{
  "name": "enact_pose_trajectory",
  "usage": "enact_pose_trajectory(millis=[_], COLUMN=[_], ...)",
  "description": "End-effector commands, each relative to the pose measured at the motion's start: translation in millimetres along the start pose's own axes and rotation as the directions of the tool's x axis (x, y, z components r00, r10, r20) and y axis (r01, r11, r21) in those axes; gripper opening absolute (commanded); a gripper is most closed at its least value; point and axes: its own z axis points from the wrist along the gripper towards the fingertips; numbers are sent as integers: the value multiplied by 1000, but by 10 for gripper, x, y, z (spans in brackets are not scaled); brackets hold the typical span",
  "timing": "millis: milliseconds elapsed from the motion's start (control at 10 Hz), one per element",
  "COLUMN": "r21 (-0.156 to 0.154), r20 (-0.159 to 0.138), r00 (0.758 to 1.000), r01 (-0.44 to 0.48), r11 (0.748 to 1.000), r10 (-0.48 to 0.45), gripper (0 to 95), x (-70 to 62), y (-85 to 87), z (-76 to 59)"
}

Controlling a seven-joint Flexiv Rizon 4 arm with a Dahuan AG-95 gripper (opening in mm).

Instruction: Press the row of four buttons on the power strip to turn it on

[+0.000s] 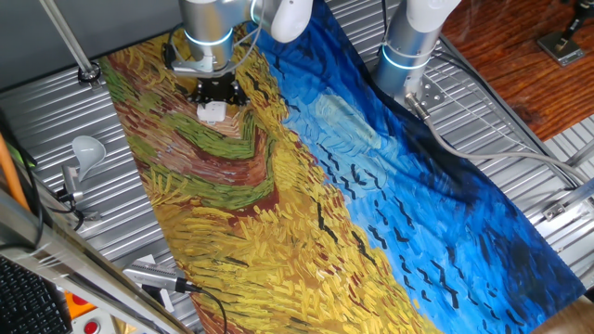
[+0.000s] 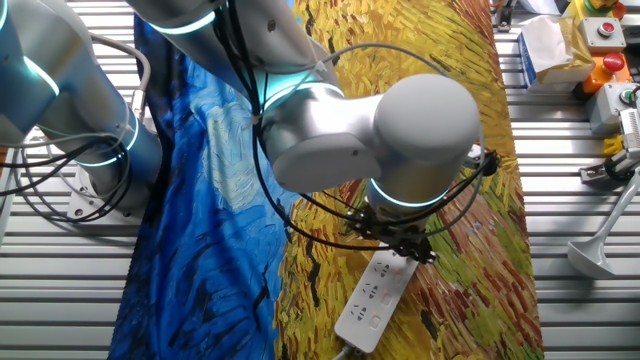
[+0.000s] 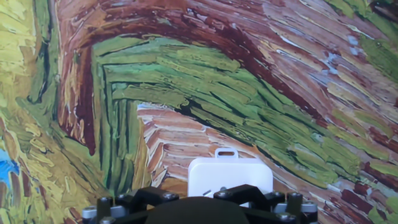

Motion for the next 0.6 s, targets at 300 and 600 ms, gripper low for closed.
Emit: enact_pose_trajectory(millis=[300,600], r21=[1,3], r20=[-1,1], r00=[1000,1000], r01=[0,-5], r11=[1000,1000], r10=[0,5], gripper=[950,950], x=[2,5], y=[3,1], z=[193,222])
